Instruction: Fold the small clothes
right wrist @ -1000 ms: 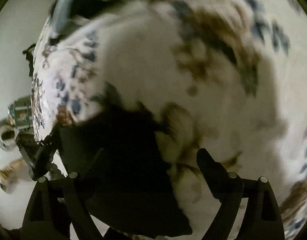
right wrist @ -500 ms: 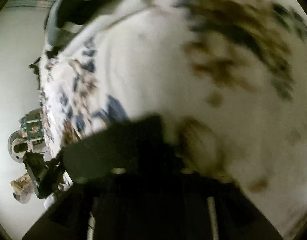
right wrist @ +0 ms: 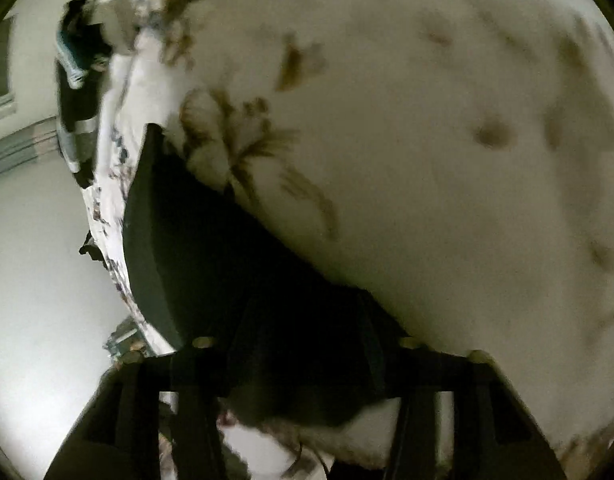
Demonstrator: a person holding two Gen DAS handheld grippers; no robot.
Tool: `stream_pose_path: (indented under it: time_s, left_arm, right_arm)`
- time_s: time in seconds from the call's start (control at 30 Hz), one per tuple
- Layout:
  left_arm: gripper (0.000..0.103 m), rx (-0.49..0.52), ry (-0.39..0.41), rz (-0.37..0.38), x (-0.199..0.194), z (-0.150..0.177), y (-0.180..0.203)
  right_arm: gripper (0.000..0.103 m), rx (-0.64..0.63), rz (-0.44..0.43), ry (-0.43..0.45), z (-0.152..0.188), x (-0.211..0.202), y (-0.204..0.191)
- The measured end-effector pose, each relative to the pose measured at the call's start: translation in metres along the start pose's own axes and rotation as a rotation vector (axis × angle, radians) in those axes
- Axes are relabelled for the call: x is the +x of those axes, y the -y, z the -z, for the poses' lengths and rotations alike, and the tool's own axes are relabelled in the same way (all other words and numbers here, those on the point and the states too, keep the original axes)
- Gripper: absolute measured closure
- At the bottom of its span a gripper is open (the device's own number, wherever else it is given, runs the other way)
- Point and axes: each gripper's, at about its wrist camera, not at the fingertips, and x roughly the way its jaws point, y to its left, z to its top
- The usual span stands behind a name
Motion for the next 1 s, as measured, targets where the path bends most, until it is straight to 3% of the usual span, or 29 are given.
stream_pose_path:
  time_s: [0.13, 0.2, 0.27, 0.33, 0.37, 0.4, 0.47, 0.53, 0.63, 0.67, 0.7, 0.8, 0.83, 0.87, 0.93, 0.97, 1.0]
  left_arm:
    - [0.044, 0.006, -0.003, -0.007, 0.0, -0.001, 0.005]
    - [0.044, 0.0, 0.0, 0.007, 0.0, -0.001, 0.004]
    - [0.044, -0.004, -0.001, 0.015, 0.0, -0.002, 0.002]
    - [0.043, -0.013, 0.0, 0.026, -0.001, -0.001, -0.002]
    - [0.043, -0.014, 0.0, 0.029, -0.001, -0.001, -0.003]
    - [0.043, -0.015, 0.001, 0.032, -0.001, -0.001, -0.004]
    - [0.042, -0.019, 0.005, 0.039, 0.0, 0.0, -0.005]
    - [0.041, -0.023, 0.008, 0.04, 0.001, 0.001, -0.004]
    - [0.038, -0.013, 0.008, 0.036, 0.003, 0.001, -0.002]
    - [0.038, -0.009, 0.008, 0.035, 0.003, 0.002, -0.002]
    - [0.038, -0.003, 0.007, 0.035, 0.003, 0.002, -0.002]
    - [0.038, 0.005, 0.008, 0.047, 0.003, 0.003, -0.002]
    - [0.038, 0.009, 0.009, 0.051, 0.004, 0.003, -0.003]
    - [0.038, 0.01, 0.01, 0.055, 0.004, 0.002, -0.003]
    - [0.038, 0.004, 0.011, 0.065, 0.004, 0.002, -0.004]
    - [0.038, -0.002, 0.011, 0.069, 0.004, 0.002, -0.005]
    - [0.038, -0.009, 0.012, 0.073, 0.003, 0.002, -0.006]
  right_arm:
    - [0.096, -0.094, 0.154, 0.132, 0.03, -0.043, -0.018]
    - [0.097, -0.129, 0.23, 0.095, 0.034, -0.042, -0.019]
    - [0.096, -0.081, 0.26, -0.011, 0.037, -0.036, 0.0]
    - [0.086, 0.046, 0.182, -0.054, 0.04, -0.037, 0.018]
    - [0.071, 0.114, 0.094, -0.058, 0.044, -0.04, 0.03]
    - [0.043, 0.151, 0.056, -0.059, 0.047, -0.039, 0.036]
    - [0.033, 0.219, -0.036, -0.051, 0.052, -0.032, 0.046]
    - [0.033, 0.275, -0.106, -0.077, 0.049, -0.006, 0.052]
    - [0.034, 0.282, -0.114, -0.029, 0.042, 0.021, 0.043]
    - [0.046, 0.259, -0.135, -0.001, 0.042, 0.025, 0.033]
    - [0.076, 0.162, -0.159, 0.019, 0.04, 0.025, 0.014]
    - [0.079, -0.05, -0.331, 0.067, 0.042, 0.009, -0.023]
    - [0.079, -0.085, -0.339, 0.073, 0.042, 0.006, -0.025]
    - [0.079, -0.09, -0.306, 0.071, 0.04, 0.007, -0.017]
    - [0.076, -0.064, -0.151, 0.004, 0.032, 0.022, 0.009]
    - [0.068, -0.019, -0.138, -0.032, 0.031, 0.026, 0.027]
    - [0.066, 0.02, -0.169, -0.038, 0.033, 0.022, 0.037]
